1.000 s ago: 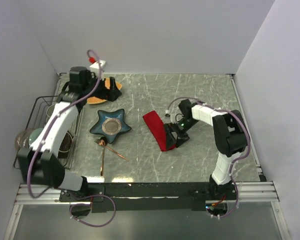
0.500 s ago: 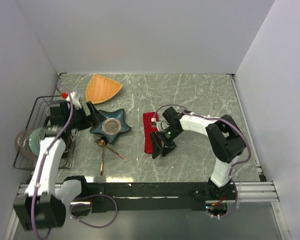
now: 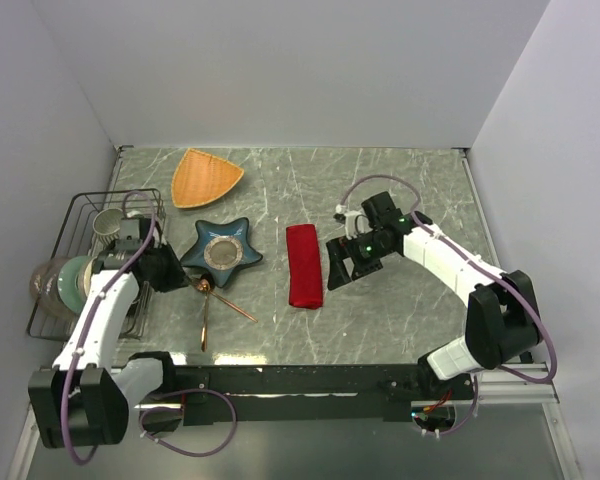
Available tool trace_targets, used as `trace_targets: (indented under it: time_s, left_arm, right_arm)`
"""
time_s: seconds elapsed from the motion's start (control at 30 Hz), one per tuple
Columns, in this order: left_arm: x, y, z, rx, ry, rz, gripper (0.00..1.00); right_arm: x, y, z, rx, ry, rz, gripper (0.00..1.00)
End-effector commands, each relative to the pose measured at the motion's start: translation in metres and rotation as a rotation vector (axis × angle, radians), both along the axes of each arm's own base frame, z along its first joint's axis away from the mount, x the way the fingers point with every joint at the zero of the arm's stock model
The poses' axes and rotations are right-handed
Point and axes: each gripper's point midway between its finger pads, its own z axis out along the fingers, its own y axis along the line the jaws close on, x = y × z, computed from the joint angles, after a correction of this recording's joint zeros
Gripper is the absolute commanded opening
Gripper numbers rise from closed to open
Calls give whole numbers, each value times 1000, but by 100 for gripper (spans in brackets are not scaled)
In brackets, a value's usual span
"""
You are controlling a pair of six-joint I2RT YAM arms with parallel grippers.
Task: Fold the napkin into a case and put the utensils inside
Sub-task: Pick up the spoon from the center of the board.
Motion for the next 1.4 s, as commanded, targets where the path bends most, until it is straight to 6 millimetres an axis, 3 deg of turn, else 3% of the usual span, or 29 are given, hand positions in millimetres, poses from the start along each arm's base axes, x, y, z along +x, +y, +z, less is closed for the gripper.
trace_targets:
  time_s: [0.0,0.07,0.13,0.23,0.33,0.5,0.6,0.77,1.07,1.33,1.37]
  left_arm:
    - [-13,-10,-3,90,43,-82,20]
    - [-16,-20,-8,100,63,-126,22]
    - [-17,-20,-16,104,106,-119,34]
    - [-16,-15,-33,138,188,-113,34]
    - [-12,-15,-41,152,205,-140,33]
    - [-14,-34,-42,135,205,-226,47]
    - [-17,-34,-45,151,217,-234,46]
    - [-19,-34,-55,157,266,-258,38]
    - [-19,-30,-59,219,291,-345,37]
    - [-3,-53,-42,216,224,-430,42]
    - [7,-56,-35,218,196,-427,43]
  right_arm:
    - [10,-28,1,-50,-46,-68,100]
    - [12,-31,2,-49,-58,-81,100]
    - [14,-33,4,-43,-62,-93,100]
    - [19,-31,9,-33,-72,-97,100]
    - [26,-32,14,-20,-79,-109,100]
    - [33,-36,13,-12,-64,-119,100]
    - [39,-39,11,-9,-48,-121,100]
    - [52,-42,12,-9,-40,-118,100]
    - [61,-50,6,-7,-12,-130,100]
    - [71,-53,7,-3,-9,-138,100]
    - [72,-54,7,-4,-7,-141,100]
